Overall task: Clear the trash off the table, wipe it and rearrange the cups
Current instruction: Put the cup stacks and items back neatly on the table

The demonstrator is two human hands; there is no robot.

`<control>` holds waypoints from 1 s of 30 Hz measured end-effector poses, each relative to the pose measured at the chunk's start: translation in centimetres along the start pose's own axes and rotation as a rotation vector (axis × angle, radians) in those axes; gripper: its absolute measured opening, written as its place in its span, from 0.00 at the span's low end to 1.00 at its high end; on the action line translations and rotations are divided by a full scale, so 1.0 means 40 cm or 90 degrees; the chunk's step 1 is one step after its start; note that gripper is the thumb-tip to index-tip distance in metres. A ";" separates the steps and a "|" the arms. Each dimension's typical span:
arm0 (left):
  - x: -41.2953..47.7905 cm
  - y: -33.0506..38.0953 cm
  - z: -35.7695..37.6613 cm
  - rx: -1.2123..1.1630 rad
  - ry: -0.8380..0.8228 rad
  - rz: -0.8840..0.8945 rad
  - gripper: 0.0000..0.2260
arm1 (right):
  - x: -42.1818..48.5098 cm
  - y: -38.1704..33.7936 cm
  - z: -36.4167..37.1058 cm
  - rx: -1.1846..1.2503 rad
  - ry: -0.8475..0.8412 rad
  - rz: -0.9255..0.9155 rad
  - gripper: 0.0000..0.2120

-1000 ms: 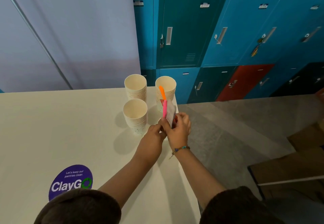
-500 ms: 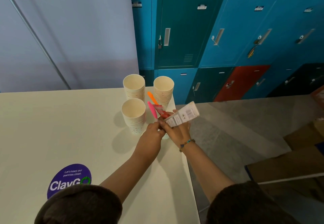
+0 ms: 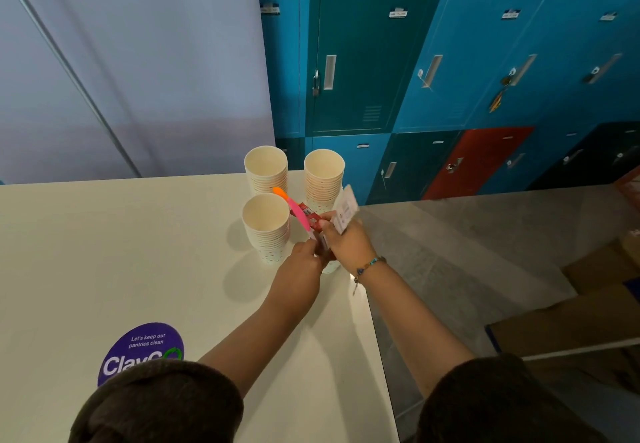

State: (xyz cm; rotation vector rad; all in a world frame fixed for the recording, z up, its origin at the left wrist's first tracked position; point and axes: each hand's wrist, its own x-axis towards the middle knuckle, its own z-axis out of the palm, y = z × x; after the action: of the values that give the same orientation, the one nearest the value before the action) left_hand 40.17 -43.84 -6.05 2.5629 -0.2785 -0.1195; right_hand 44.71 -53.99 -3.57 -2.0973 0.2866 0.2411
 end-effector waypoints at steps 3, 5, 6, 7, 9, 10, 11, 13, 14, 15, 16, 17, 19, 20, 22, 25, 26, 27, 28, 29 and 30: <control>-0.001 0.013 -0.009 -0.018 0.014 -0.005 0.14 | 0.000 -0.038 -0.005 -0.154 -0.003 0.035 0.20; 0.001 0.011 -0.004 -0.016 0.024 0.005 0.14 | -0.010 -0.057 -0.021 -0.245 0.016 0.014 0.20; -0.002 0.013 -0.006 -0.017 0.029 0.014 0.15 | -0.015 -0.061 -0.026 -0.244 0.025 0.009 0.21; -0.004 0.012 -0.008 -0.016 0.030 0.018 0.14 | -0.022 -0.067 -0.029 -0.219 0.026 0.011 0.21; -0.009 0.014 -0.013 -0.012 0.020 0.017 0.13 | -0.041 -0.078 -0.037 -0.152 0.025 0.020 0.20; -0.009 0.014 -0.013 0.000 0.015 0.029 0.13 | -0.047 -0.080 -0.043 -0.136 0.025 0.020 0.20; -0.010 0.016 -0.014 0.017 0.008 0.044 0.16 | -0.053 -0.084 -0.050 -0.129 0.020 0.019 0.21; -0.013 0.012 -0.014 0.000 0.007 0.037 0.18 | -0.056 -0.093 -0.064 -0.142 0.002 0.008 0.22; -0.013 0.015 -0.018 -0.001 0.001 0.022 0.17 | -0.048 -0.095 -0.067 -0.157 -0.013 0.003 0.22; -0.010 0.012 -0.016 0.005 0.001 0.015 0.17 | -0.036 -0.096 -0.067 -0.175 -0.036 0.004 0.22; -0.009 0.012 -0.015 0.016 0.008 0.026 0.18 | -0.021 -0.097 -0.064 -0.198 -0.057 0.005 0.22; -0.008 0.010 -0.014 0.035 0.003 0.041 0.20 | -0.006 -0.096 -0.058 -0.225 -0.072 0.015 0.22; -0.008 0.009 -0.015 0.072 -0.017 0.057 0.22 | 0.023 -0.089 -0.043 -0.291 -0.079 0.038 0.22; -0.004 0.004 -0.011 0.074 -0.015 0.050 0.22 | 0.038 -0.080 -0.035 -0.324 -0.083 0.054 0.22; -0.001 0.003 -0.009 0.078 -0.017 0.040 0.21 | 0.066 -0.054 -0.016 -0.361 -0.099 0.078 0.20; 0.001 -0.004 0.005 0.056 -0.015 0.046 0.20 | 0.058 -0.039 -0.016 -0.287 -0.074 0.067 0.16; 0.001 -0.007 0.009 0.043 -0.010 0.049 0.19 | 0.042 -0.038 -0.024 -0.214 -0.056 0.061 0.15; 0.001 -0.009 0.011 0.026 -0.006 0.040 0.17 | 0.024 -0.036 -0.034 -0.130 -0.043 0.062 0.17; 0.000 -0.010 0.012 0.001 0.003 0.022 0.14 | 0.009 -0.030 -0.044 -0.053 -0.031 0.060 0.20; -0.002 -0.007 0.010 -0.028 0.008 0.002 0.12 | -0.004 -0.024 -0.054 0.003 -0.022 0.055 0.24; -0.006 -0.002 0.008 -0.055 0.021 -0.008 0.11 | -0.015 -0.018 -0.064 0.027 -0.018 0.049 0.25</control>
State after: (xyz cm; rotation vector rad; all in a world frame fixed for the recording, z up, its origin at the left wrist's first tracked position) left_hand 39.89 -43.88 -6.36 2.4791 -0.2390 -0.0924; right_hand 44.48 -55.75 -1.53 -2.0414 0.3524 0.3068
